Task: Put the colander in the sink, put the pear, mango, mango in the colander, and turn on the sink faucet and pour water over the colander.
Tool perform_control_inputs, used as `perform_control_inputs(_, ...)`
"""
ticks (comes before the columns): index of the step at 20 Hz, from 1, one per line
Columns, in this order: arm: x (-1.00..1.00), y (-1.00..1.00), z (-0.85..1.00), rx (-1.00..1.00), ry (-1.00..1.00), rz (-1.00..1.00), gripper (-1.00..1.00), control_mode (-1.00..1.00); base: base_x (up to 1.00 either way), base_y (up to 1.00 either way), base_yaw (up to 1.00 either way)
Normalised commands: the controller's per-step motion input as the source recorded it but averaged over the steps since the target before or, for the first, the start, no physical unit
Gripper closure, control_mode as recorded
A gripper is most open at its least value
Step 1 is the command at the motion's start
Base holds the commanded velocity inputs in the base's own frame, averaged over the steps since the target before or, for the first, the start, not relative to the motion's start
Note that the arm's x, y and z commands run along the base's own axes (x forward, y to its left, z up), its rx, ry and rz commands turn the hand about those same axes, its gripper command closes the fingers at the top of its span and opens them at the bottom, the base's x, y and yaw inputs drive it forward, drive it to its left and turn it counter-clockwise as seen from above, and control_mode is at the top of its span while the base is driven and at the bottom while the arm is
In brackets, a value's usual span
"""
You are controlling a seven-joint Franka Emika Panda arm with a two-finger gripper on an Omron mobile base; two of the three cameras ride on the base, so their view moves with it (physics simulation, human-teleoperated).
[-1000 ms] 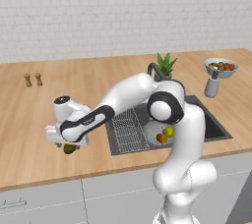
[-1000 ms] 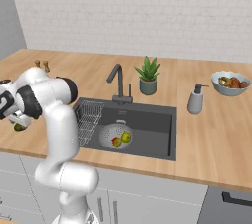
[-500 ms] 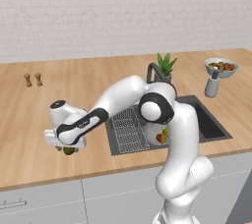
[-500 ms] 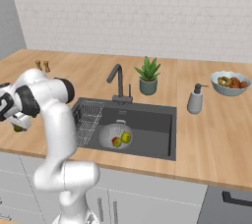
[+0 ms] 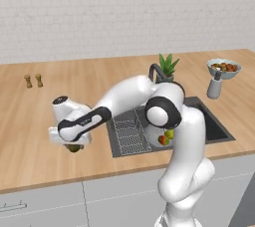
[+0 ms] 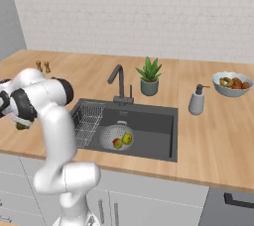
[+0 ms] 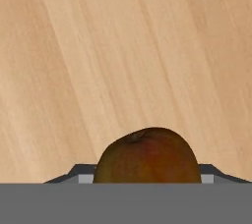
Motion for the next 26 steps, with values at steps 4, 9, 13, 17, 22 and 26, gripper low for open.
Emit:
perform_control_inputs(4, -0.49, -0.98, 0.52, 0.02, -0.10, 0.01, 1.00, -1.00, 0.00, 0.00, 0.00)
perform_control_inputs(9, -0.57, -1.00, 0.58, 0.07, -0.09, 0.05, 1.00, -1.00, 0.00, 0.00, 0.00)
perform_control_inputs(13, -0.54, -1.00, 0.64, 0.11, -0.06, 0.06, 1.00, -1.00, 0.00, 0.00, 0.00)
perform_control_inputs(17, -0.45, -1.00, 0.66, 0.12, -0.01, 0.06, 1.00, -1.00, 0.00, 0.00, 0.00)
perform_control_inputs(22, -0.46, -1.00, 0.47, 0.13, 0.00, 0.07, 1.00, -1.00, 0.00, 0.00, 0.00)
perform_control_inputs(26, -0.29, -1.00, 0.20, 0.14, 0.00, 0.10, 1.00, -1.00, 0.00, 0.00, 0.00)
